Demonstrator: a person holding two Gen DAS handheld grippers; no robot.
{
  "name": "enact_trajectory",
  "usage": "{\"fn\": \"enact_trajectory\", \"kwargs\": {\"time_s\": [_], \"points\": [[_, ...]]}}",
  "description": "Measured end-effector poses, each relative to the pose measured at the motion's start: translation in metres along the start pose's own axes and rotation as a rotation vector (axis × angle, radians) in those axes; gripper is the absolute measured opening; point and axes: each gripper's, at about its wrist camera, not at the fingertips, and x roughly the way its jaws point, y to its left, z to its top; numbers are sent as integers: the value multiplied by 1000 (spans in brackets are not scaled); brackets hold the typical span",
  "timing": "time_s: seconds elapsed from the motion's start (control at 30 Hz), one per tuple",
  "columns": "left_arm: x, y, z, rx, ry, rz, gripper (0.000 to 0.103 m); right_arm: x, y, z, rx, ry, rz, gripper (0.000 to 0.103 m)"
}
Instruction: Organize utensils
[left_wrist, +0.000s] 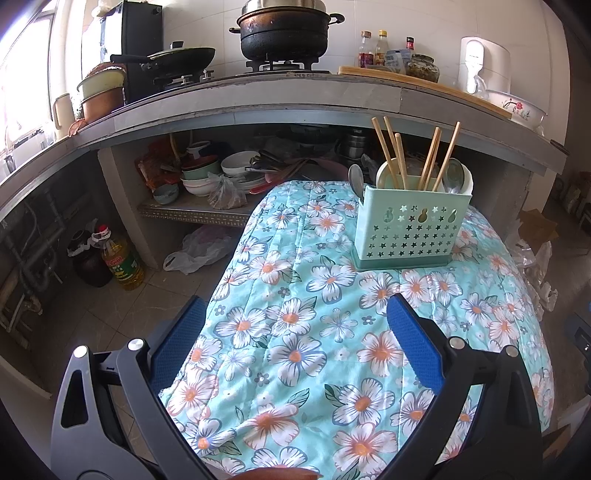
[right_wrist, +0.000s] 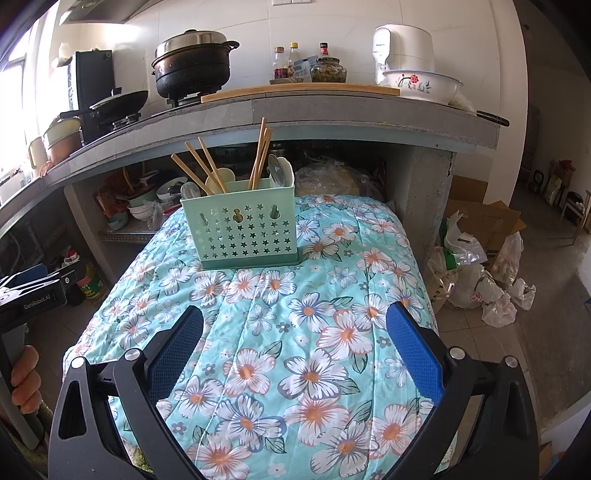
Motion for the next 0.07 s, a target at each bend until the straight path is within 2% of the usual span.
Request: {"fn": "enact_trajectory", "kwargs": {"time_s": [0.07], "points": [[0, 0, 0, 0, 1, 0, 95, 0, 0, 0, 0, 1, 1, 96]]}}
